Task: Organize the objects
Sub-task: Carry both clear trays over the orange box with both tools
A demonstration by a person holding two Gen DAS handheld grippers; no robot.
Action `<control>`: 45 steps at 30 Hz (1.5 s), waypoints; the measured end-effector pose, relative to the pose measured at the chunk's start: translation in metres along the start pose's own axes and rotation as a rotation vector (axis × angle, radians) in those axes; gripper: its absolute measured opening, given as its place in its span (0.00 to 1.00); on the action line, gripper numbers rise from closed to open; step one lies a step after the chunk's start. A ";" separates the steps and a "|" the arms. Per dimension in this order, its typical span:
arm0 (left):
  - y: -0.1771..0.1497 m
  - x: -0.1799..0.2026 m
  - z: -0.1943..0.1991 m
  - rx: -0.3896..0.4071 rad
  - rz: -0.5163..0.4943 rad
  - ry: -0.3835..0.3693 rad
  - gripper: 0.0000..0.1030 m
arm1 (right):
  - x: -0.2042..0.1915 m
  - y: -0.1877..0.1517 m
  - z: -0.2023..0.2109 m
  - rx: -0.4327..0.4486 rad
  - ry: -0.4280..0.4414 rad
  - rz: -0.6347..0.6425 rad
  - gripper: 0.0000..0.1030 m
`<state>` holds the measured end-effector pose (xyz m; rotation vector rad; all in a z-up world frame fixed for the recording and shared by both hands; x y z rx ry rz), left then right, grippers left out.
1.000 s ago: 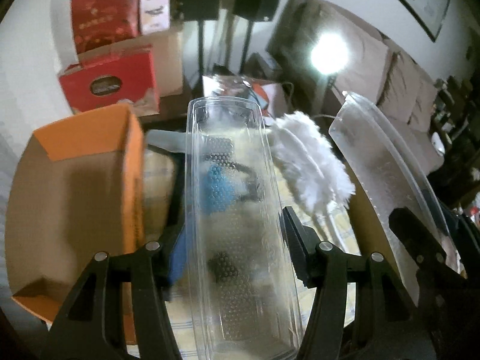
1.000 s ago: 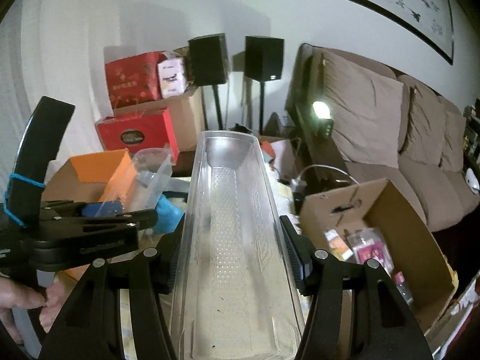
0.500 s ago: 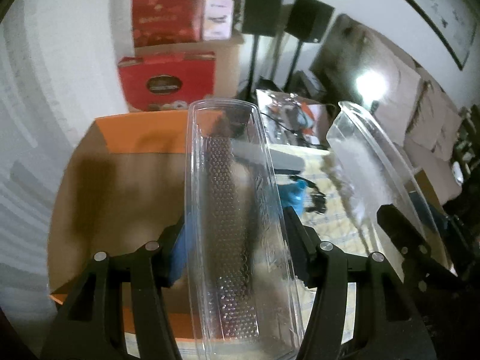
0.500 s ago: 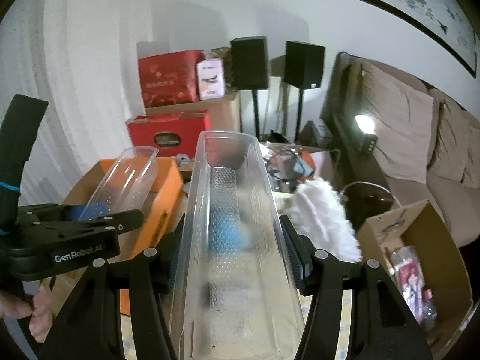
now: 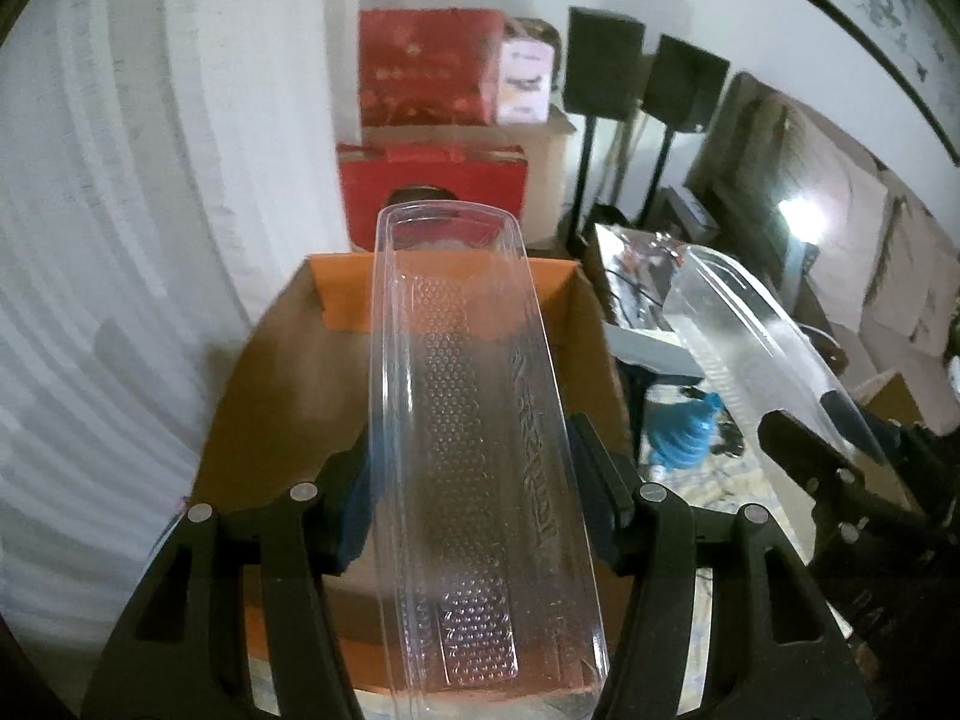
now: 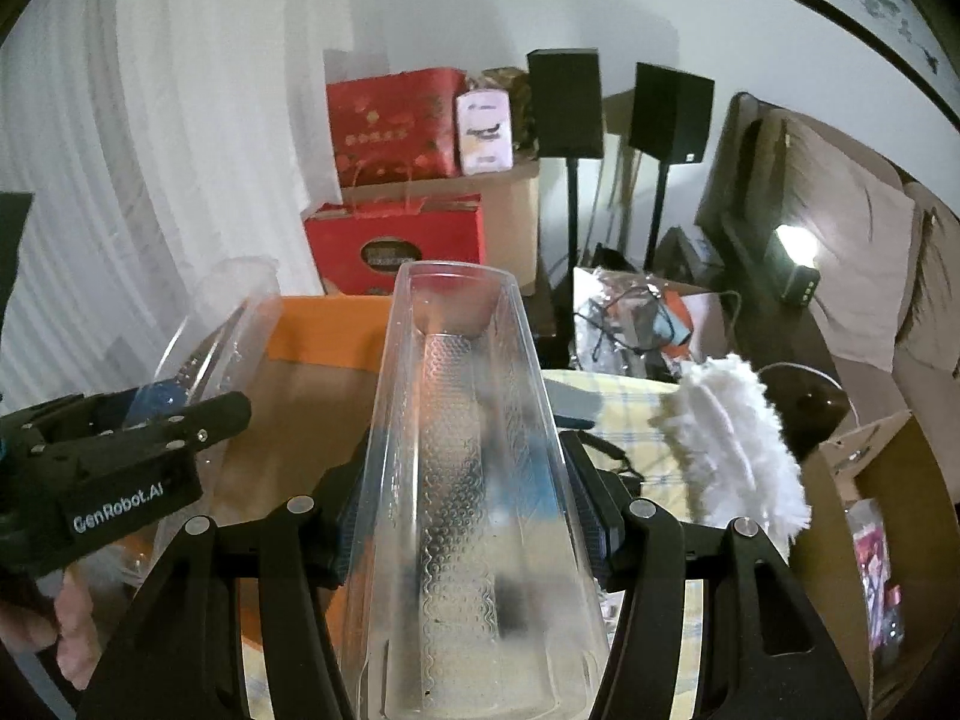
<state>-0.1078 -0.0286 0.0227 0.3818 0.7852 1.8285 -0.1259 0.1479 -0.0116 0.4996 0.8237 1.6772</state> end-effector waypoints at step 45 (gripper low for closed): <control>-0.028 -0.107 -0.082 -0.132 0.074 0.093 0.53 | -0.095 -0.016 -0.113 -0.157 0.017 -0.007 0.57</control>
Point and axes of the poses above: each gripper's, at about its wrist camera, not at the fingertips, and z roughly against the way its jaws point, x to its right, y to its top, the point moved 1 cm from there along -z, roughly the way its jaws point, and after that the axes turned 3 degrees about y, right-handed, at the moved point
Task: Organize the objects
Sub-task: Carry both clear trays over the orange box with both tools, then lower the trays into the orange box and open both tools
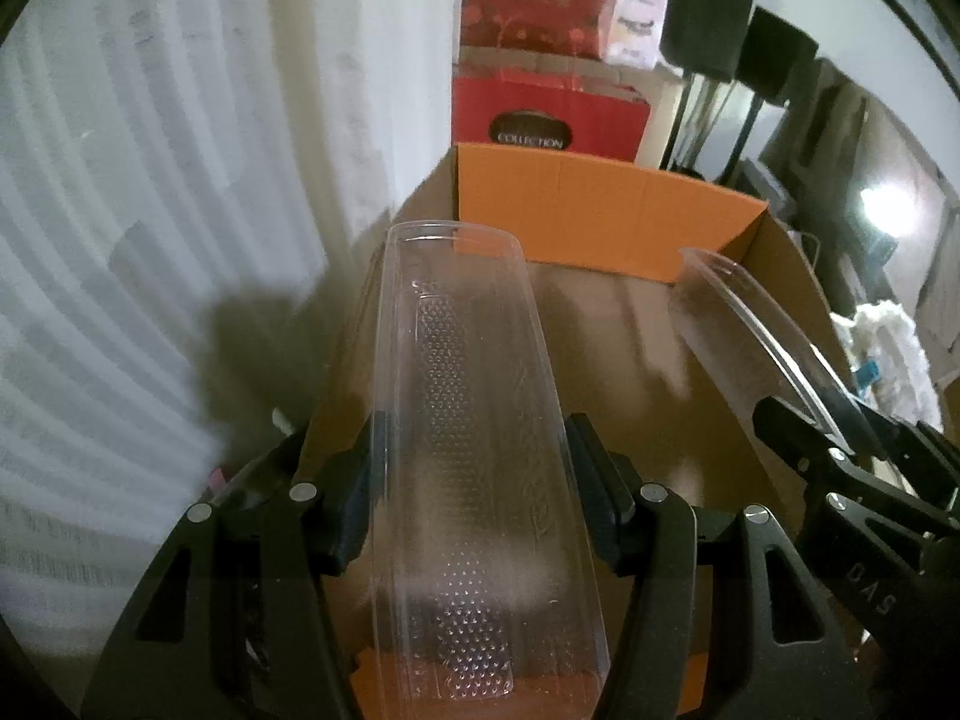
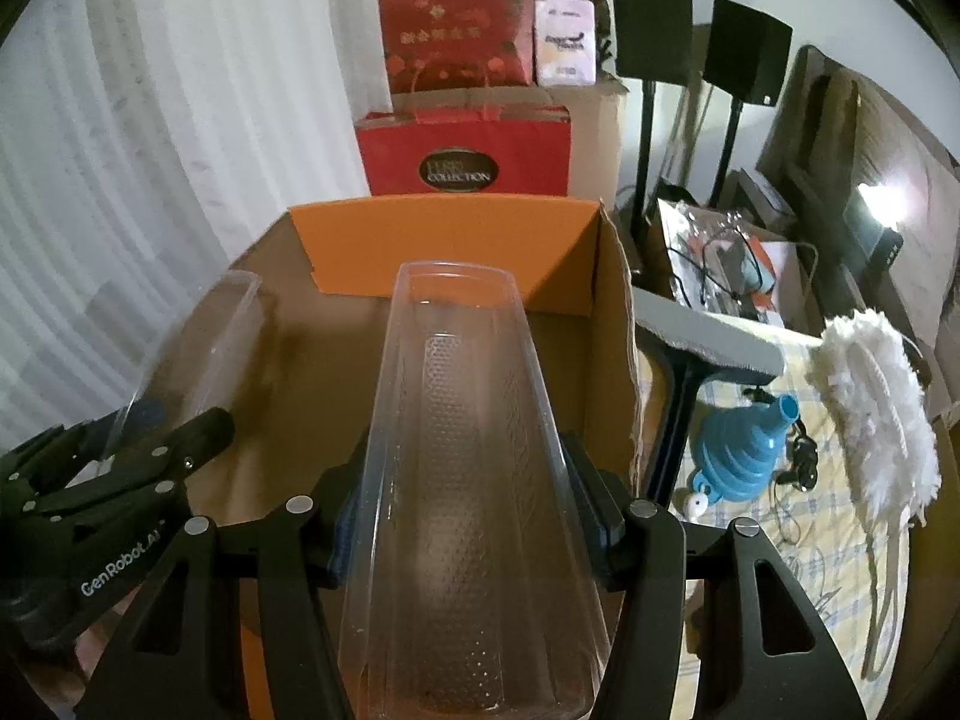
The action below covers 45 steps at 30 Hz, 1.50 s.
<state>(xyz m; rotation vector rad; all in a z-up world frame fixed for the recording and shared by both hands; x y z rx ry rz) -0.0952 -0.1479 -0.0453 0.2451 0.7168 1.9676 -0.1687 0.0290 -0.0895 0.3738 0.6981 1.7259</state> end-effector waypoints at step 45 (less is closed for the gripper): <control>0.002 0.019 0.068 0.118 0.055 -0.095 1.00 | 0.056 -0.006 0.089 0.119 -0.076 -0.042 0.85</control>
Point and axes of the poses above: each gripper's, at about its wrist camera, not at the fingertips, and z roughly against the way its jaws point, x to its right, y to its top, the point moved 1 cm from there along -z, roughly the way its jaws point, and after that the axes turned 3 degrees about y, right-handed, at the moved point
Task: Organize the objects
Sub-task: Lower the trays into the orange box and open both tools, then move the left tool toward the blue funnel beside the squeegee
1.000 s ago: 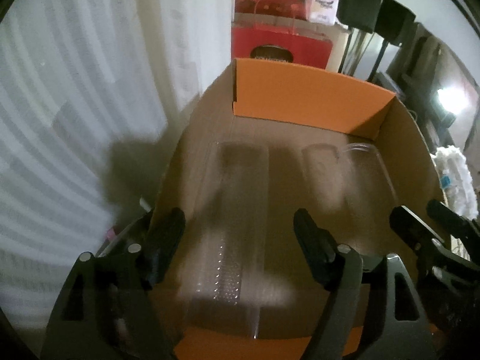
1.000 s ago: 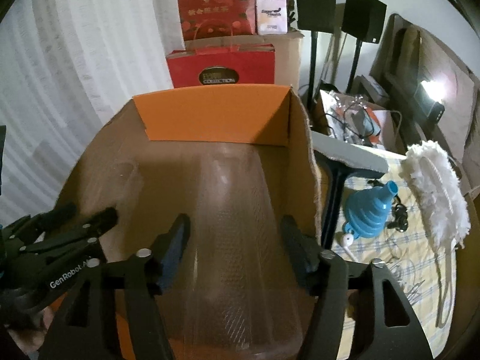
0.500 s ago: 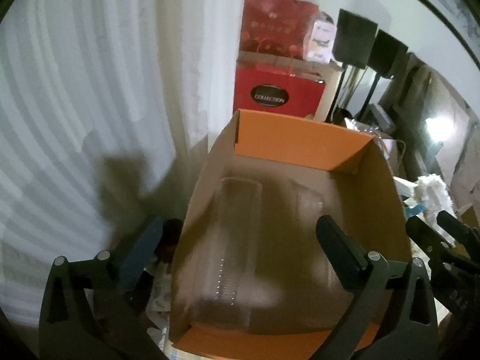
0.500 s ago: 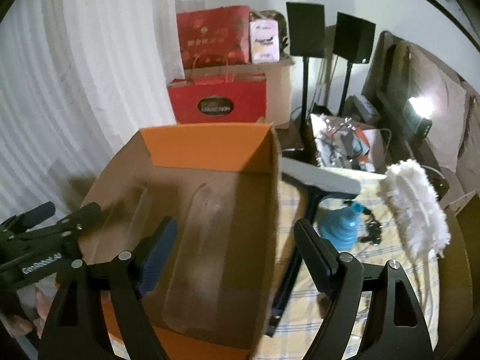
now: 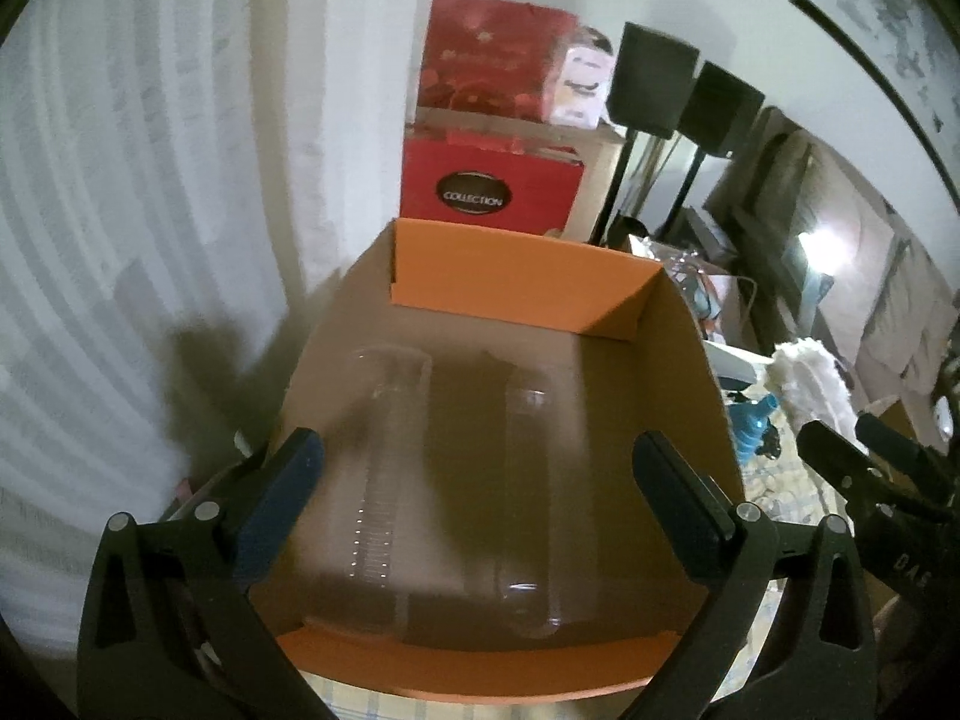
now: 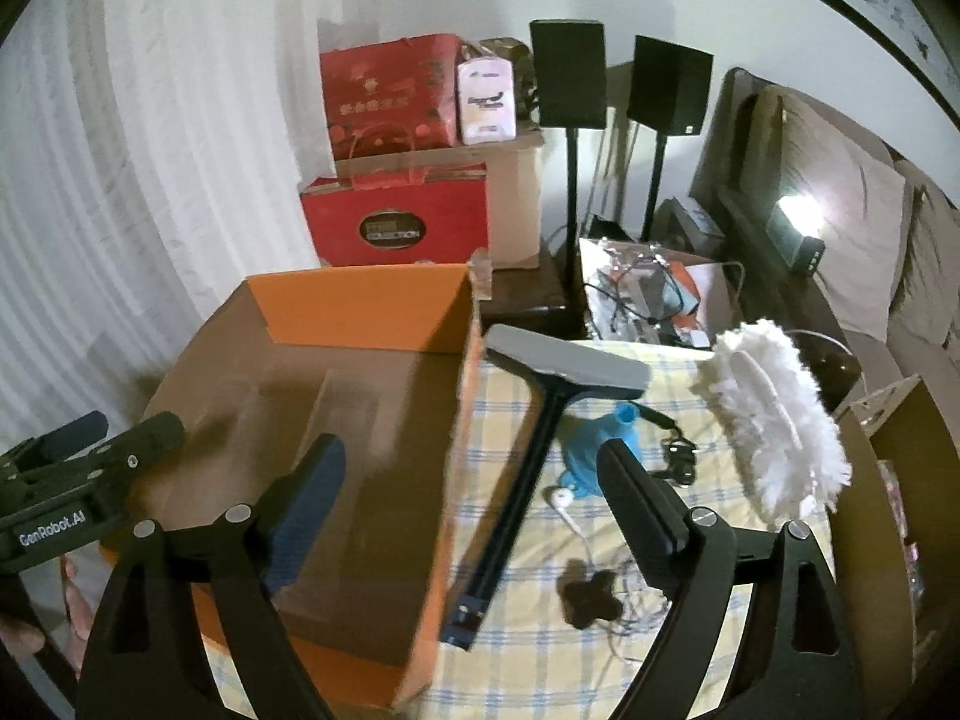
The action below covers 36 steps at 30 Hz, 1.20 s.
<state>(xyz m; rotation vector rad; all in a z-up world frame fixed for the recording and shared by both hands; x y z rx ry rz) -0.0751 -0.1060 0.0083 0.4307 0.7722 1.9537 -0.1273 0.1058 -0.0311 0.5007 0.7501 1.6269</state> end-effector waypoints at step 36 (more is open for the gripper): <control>-0.015 0.101 -0.020 -0.078 -0.044 -0.129 0.96 | 0.077 -0.025 -0.034 -0.152 0.033 -0.024 0.55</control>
Point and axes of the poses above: each gripper's, at about its wrist camera, not at the fingertips, and z roughly against the way its jaws point, x to its right, y to its top, the point moved 1 cm from there along -z, roughly the way its jaws point, and after that the axes turned 3 degrees about y, right-handed, at the moved point
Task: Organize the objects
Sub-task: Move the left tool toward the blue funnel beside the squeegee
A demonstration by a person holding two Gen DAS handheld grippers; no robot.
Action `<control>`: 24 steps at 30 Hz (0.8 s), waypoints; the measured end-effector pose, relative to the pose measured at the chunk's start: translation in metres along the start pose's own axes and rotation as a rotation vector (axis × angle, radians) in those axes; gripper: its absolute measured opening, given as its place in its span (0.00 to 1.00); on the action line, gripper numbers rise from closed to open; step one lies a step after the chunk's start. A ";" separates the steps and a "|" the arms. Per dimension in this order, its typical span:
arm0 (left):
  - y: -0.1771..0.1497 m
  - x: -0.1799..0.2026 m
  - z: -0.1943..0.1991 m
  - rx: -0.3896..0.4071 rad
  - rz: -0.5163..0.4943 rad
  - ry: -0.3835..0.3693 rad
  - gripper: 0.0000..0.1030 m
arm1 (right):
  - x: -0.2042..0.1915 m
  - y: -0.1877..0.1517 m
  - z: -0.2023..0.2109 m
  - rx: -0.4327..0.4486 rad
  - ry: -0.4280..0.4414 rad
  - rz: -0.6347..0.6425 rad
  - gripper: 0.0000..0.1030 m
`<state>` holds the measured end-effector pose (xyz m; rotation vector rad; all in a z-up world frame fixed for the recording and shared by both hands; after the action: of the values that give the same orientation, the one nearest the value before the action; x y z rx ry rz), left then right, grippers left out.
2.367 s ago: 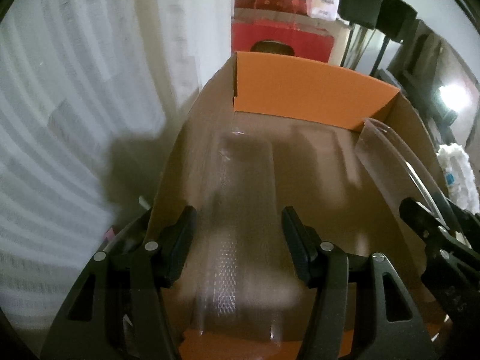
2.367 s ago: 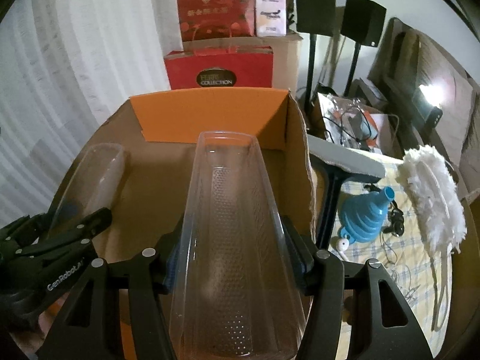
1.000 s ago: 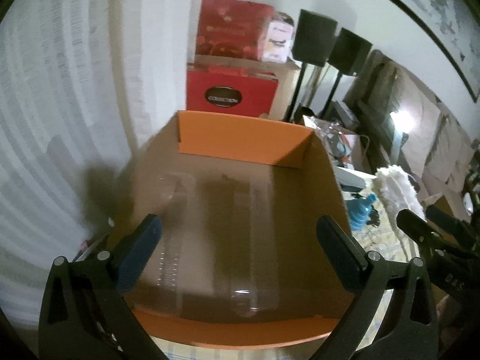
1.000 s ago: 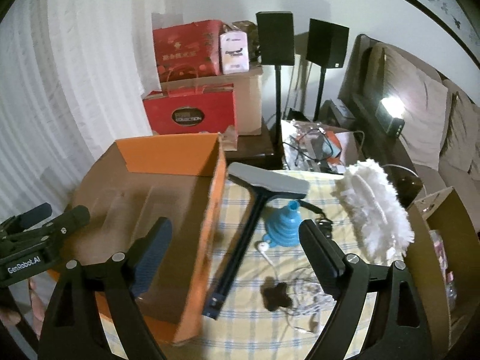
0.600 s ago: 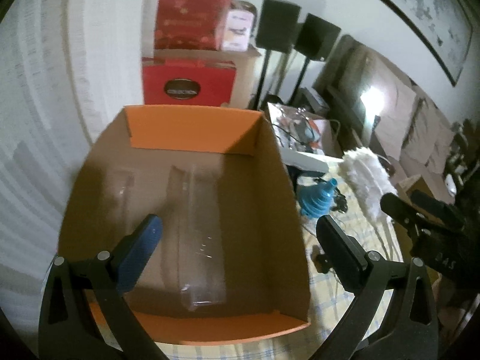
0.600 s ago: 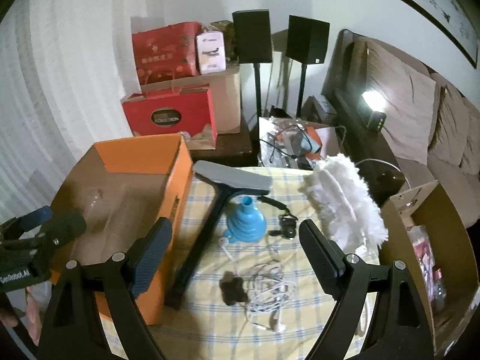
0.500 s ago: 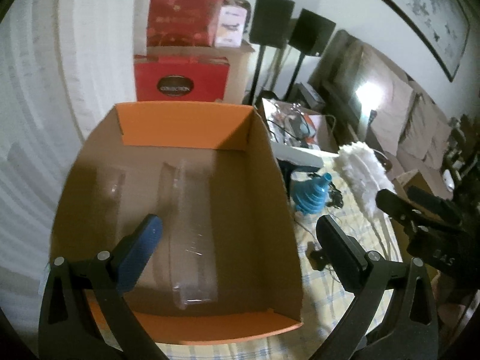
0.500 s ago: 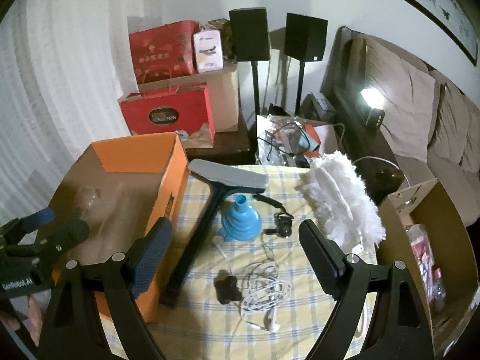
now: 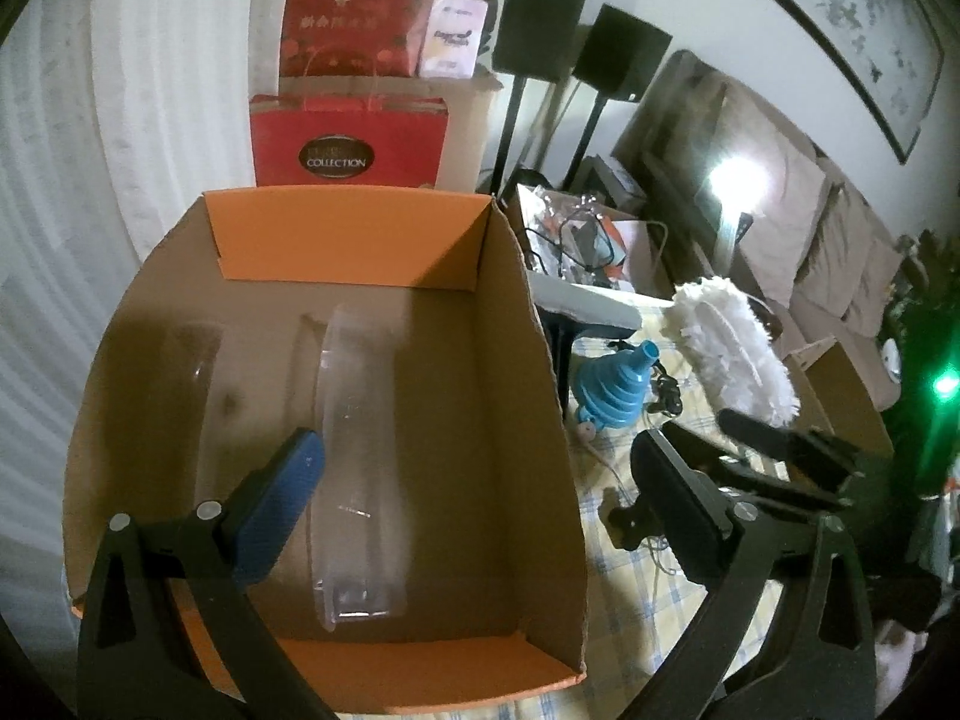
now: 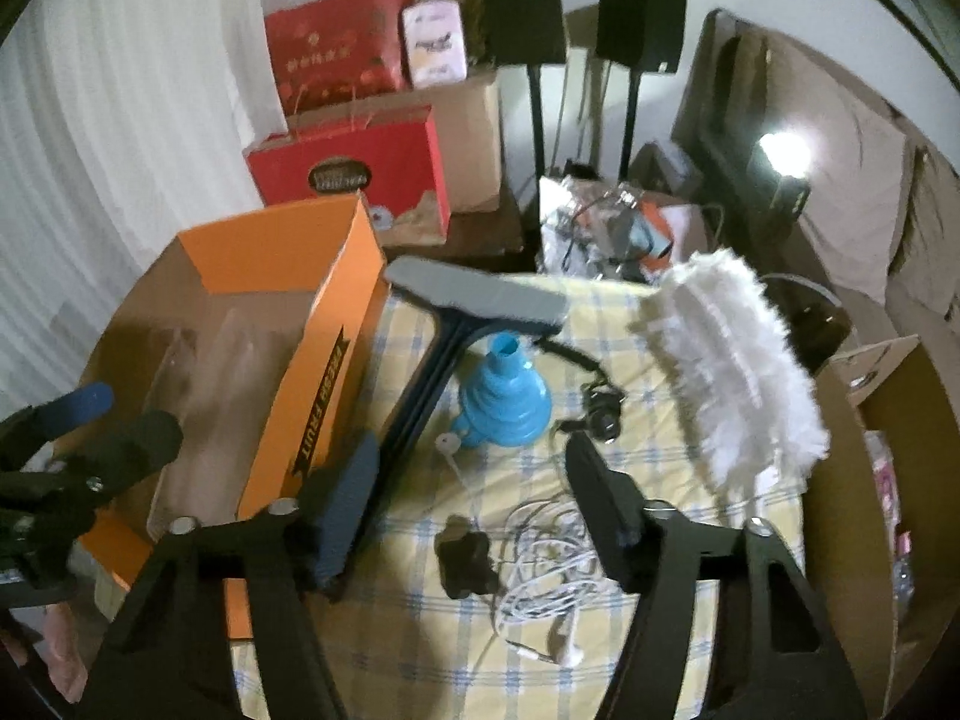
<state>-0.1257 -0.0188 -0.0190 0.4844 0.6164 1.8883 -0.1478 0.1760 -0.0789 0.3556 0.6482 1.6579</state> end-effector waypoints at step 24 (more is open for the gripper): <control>0.047 0.041 -0.022 -0.040 -0.033 -0.009 0.93 | 0.051 0.066 -0.015 -0.010 0.004 -0.030 0.40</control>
<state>-0.1874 -0.0002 -0.0053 0.4540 0.5762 1.8624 -0.2188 0.2170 -0.0582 0.3342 0.6453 1.6326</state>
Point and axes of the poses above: each gripper's, at about its wrist camera, not at the fingertips, and z roughly against the way its jaws point, x to its right, y to its top, the point moved 1 cm from there along -z, roughly the way its jaws point, and after that the axes turned 3 degrees about y, right-handed, at the moved point
